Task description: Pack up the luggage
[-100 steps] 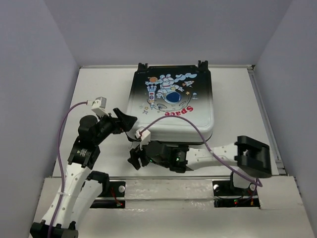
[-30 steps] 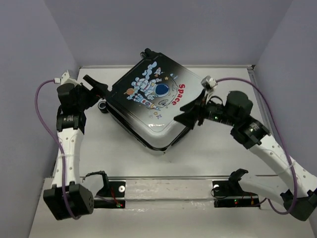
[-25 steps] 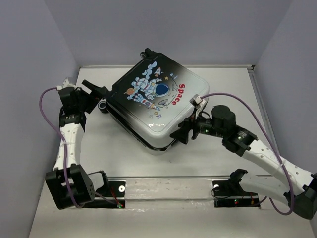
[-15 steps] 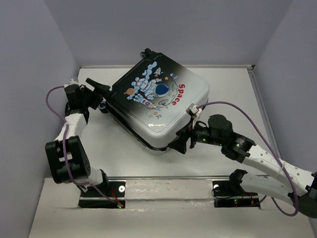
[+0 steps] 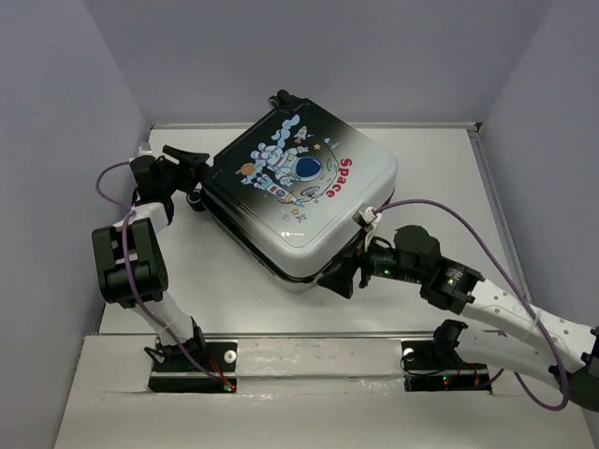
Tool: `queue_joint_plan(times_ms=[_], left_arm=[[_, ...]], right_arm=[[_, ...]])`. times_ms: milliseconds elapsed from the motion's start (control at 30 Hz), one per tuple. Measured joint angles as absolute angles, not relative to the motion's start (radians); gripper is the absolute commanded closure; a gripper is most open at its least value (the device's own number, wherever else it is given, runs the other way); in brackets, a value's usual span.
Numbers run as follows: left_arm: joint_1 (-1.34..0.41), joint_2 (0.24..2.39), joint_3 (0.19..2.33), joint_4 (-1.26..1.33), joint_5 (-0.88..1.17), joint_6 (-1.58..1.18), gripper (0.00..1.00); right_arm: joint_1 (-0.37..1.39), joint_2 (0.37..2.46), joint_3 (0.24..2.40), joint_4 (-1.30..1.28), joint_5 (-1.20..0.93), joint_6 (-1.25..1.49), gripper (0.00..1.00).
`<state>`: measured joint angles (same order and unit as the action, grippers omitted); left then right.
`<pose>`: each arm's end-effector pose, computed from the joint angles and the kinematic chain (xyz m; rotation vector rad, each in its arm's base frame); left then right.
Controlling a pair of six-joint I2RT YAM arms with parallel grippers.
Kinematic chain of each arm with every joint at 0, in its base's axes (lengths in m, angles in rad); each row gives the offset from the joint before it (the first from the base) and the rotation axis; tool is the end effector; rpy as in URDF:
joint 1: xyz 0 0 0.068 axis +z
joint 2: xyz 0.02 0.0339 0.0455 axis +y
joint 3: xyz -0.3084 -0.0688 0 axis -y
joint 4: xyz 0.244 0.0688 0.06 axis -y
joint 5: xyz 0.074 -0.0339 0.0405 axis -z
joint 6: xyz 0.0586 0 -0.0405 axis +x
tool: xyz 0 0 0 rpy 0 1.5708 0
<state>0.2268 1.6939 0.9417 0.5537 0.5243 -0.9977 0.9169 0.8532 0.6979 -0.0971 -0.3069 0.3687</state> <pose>0.3957 0.0612 0.2721 -0.7163 1.7134 -1.0094 0.1035 0.1642 0.3350 -0.7587 1.8281 1.1561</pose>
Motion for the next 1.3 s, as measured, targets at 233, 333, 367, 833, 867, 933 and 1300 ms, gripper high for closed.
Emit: queue_joint_plan(times_ms=[233,333,367,833,867,933,1300], left_arm=[[0.226,1.657,0.948,0.582,0.506,-1.051,0.94],[0.225,1.588,0.978,0.513,0.487,-1.052,0.94],[0.224,1.559,1.008,0.474,0.481,-1.048,0.94],[0.209,1.378,1.123,0.137,0.425,-0.892,0.94],[0.216,1.377,1.091,0.132,0.414,-0.886,0.94],[0.226,1.377,1.044,0.125,0.405,-0.878,0.94],[0.256,1.384,0.948,0.15,0.405,-0.823,0.94]], right_arm=[[0.931,0.851,0.628,-0.096,-0.287,0.388,0.06],[0.931,0.841,0.609,-0.097,-0.265,0.396,0.06],[0.931,0.838,0.603,-0.097,-0.259,0.398,0.06],[0.941,0.811,0.551,-0.119,-0.13,0.446,0.51],[0.946,0.814,0.541,-0.121,-0.12,0.45,0.55],[0.959,0.828,0.524,-0.125,-0.096,0.458,0.55],[1.03,0.859,0.377,0.046,0.032,0.492,0.28]])
